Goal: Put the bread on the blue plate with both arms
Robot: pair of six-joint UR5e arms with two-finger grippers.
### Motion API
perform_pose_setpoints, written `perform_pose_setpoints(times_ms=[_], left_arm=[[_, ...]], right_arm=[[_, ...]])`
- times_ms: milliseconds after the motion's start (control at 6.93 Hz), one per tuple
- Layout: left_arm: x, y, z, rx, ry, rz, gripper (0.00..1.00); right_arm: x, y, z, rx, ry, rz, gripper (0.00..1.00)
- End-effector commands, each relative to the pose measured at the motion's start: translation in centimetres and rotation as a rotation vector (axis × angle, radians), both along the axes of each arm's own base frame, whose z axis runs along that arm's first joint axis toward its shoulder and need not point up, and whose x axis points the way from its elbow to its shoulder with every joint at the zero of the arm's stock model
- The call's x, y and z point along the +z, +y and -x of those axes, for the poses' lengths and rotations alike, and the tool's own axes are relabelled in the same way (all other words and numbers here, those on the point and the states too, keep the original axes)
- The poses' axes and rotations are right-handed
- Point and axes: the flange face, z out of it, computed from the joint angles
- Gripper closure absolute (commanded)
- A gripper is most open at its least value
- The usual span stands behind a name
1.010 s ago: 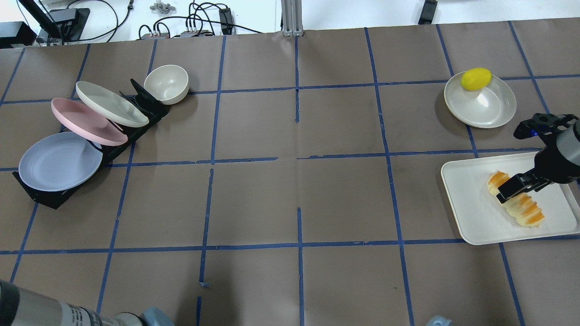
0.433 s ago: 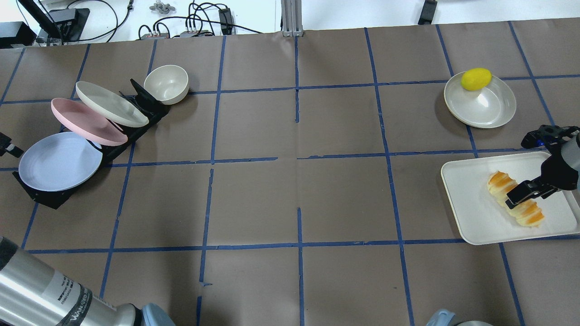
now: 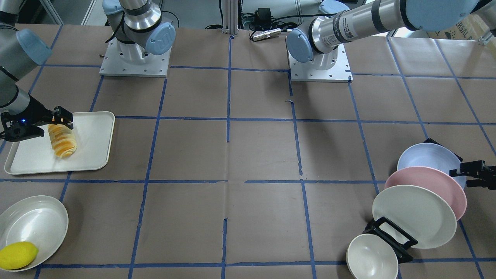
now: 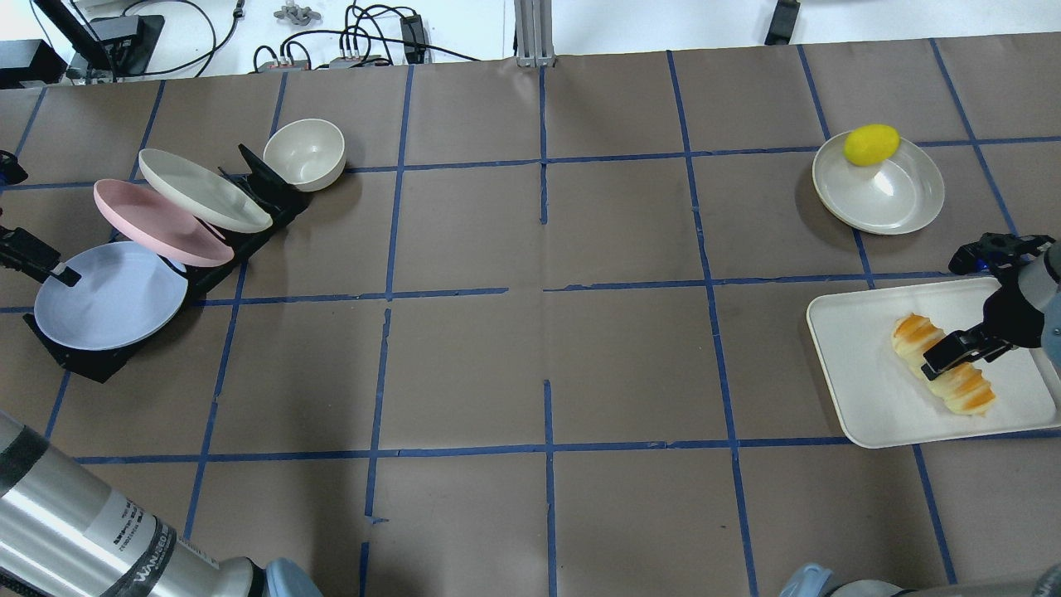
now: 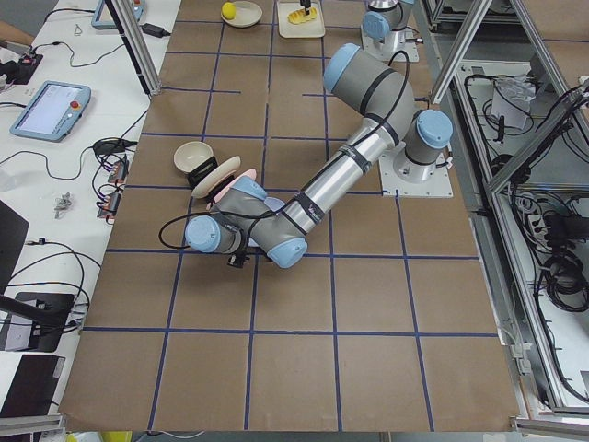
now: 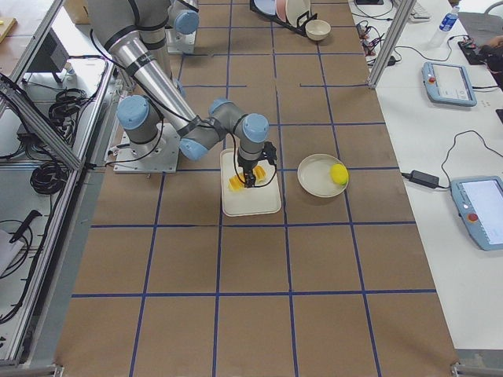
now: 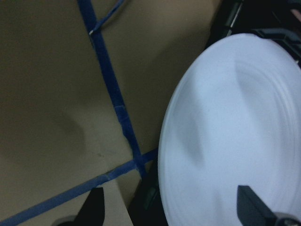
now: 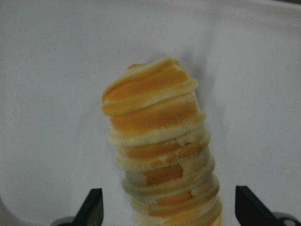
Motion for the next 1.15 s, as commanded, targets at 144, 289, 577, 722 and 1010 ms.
perform_pose_setpoints(times_ms=[144,289,577,722,1010], left_arm=[[-0.6,-0.2,0.0,-0.007,-0.006,0.008,0.64],[-0.2,-0.4,-0.1,-0.008,-0.014,0.013,0.73],[1.2,-0.3,0.2,-0.011,-0.02,0.018,0.83],[1.4,-0.1,0.3,-0.013,-0.016,0.017,0.84],[2.1,-0.1,0.4,-0.015,-0.018,0.02,0.89]], right_arm=[[-1.7,-0.2,-0.3,0.008,-0.019,-0.013,0.28],[-2.1,-0.1,-0.4,-0.003,-0.026,-0.027,0.84],[-1.8,-0.1,-0.4,-0.006,-0.024,-0.025,0.92],[-1.3,-0.1,-0.4,-0.01,-0.016,-0.016,0.92],[5.6,-0.6,-0.1,-0.037,0.08,0.089,0.93]])
